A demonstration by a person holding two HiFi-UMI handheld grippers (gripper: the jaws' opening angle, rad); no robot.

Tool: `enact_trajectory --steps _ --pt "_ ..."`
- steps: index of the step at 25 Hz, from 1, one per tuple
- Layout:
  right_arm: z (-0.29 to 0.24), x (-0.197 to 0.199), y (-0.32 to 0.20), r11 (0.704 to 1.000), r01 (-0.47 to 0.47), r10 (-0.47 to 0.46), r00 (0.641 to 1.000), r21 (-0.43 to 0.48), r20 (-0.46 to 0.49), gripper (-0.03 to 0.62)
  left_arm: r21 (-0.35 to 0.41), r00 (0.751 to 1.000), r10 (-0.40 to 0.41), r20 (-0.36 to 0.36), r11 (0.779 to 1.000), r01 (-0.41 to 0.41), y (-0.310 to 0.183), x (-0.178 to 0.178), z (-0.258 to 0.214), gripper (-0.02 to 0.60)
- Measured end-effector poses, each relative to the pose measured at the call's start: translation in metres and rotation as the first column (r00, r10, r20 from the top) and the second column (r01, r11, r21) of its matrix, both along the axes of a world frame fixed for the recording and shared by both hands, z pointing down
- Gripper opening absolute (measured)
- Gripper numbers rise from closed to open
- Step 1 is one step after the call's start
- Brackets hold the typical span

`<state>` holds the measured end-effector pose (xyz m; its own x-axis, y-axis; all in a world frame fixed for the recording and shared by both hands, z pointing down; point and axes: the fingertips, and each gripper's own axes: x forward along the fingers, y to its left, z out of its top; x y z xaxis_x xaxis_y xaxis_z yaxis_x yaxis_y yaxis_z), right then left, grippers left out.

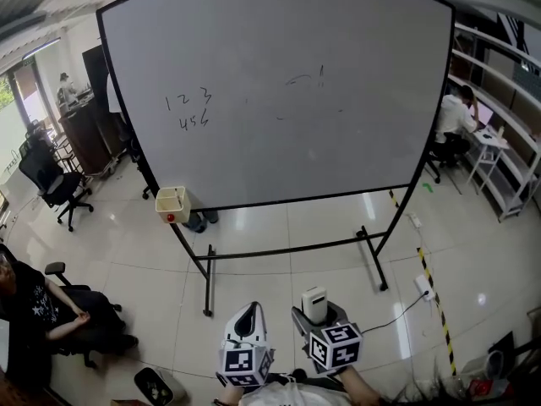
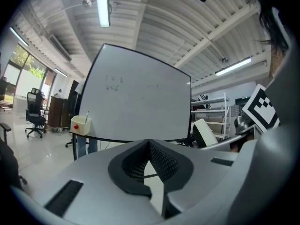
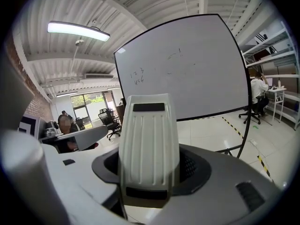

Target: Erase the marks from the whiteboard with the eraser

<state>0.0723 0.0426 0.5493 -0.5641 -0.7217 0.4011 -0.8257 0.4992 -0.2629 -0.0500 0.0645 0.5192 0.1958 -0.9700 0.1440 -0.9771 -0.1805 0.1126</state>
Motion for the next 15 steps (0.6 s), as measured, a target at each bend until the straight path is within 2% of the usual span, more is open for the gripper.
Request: enact_trajectory --steps 3,9,15 --pt "0.004 -0.002 0.0 1.0 -0.015 0.015 1.0 -0.014 0.007 0.27 0.01 1.0 0.024 0.02 1.0 -0.024 0.0 0.0 -0.006 -0.009" --pt "0.011 -0.015 0.004 1.0 0.004 -0.005 1.0 -0.031 -0.003 0.27 -0.009 1.0 -0.006 0.016 1.0 0.006 0.002 -0.016 0.002 -0.009" --pt "0.012 -0.018 0.005 1.0 -0.006 0.006 1.0 -0.029 -0.002 0.27 0.001 1.0 0.01 0.02 1.0 -0.01 -0.002 -0.018 -0.004 -0.009"
